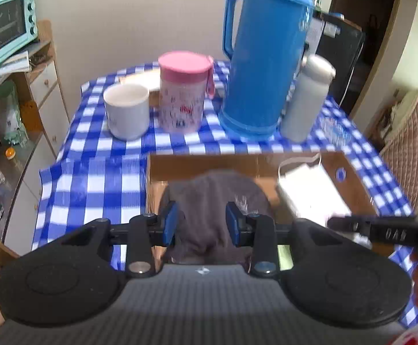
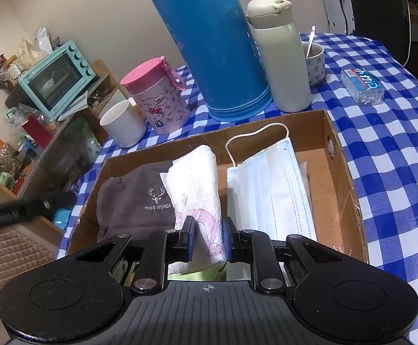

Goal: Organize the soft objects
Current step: 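Open the left tool over the box releasing the grey mask while the right tool releases the towel, then withdraw both tools from the box back over the remaining cloths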

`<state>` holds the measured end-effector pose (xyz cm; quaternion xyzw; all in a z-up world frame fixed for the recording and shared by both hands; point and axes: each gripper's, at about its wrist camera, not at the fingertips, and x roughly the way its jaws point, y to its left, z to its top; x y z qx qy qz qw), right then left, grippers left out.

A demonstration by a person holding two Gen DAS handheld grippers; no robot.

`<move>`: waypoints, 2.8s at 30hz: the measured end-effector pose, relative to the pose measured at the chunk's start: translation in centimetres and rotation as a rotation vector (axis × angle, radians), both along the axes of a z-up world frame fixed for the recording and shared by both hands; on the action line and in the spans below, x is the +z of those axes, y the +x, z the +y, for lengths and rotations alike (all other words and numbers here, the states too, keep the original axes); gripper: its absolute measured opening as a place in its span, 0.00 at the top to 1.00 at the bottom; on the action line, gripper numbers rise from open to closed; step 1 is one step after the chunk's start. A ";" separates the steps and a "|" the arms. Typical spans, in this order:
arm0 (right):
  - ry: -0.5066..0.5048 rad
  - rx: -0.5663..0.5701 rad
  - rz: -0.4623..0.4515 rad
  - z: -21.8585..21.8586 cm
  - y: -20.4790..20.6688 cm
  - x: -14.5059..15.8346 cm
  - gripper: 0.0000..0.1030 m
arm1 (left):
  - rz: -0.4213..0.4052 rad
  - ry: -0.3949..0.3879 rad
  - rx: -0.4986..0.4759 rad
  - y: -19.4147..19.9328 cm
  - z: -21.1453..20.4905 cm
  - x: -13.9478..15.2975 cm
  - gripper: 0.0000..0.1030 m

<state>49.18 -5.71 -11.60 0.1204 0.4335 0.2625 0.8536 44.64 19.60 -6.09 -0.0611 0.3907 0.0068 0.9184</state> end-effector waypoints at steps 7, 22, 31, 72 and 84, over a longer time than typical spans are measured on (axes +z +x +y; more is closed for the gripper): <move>0.029 -0.025 -0.061 0.4 -0.2 0.8 0.38 | 0.046 -0.010 -0.003 -0.5 -0.8 -1.5 0.69; -0.102 0.030 -0.066 0.3 -2.5 0.8 0.33 | 0.068 0.042 -0.013 -1.9 -2.9 -0.7 0.47; -0.096 0.023 -0.071 -1.4 -4.7 2.7 0.33 | 0.066 0.063 -0.015 -3.9 -4.5 0.8 0.46; -0.114 0.098 -0.088 -13.4 -24.0 7.0 0.33 | 0.134 0.068 0.056 -24.2 -9.6 2.7 0.41; -0.151 0.145 -0.034 -14.8 -27.1 4.8 0.33 | 0.186 0.052 0.052 -27.7 -11.9 1.3 0.41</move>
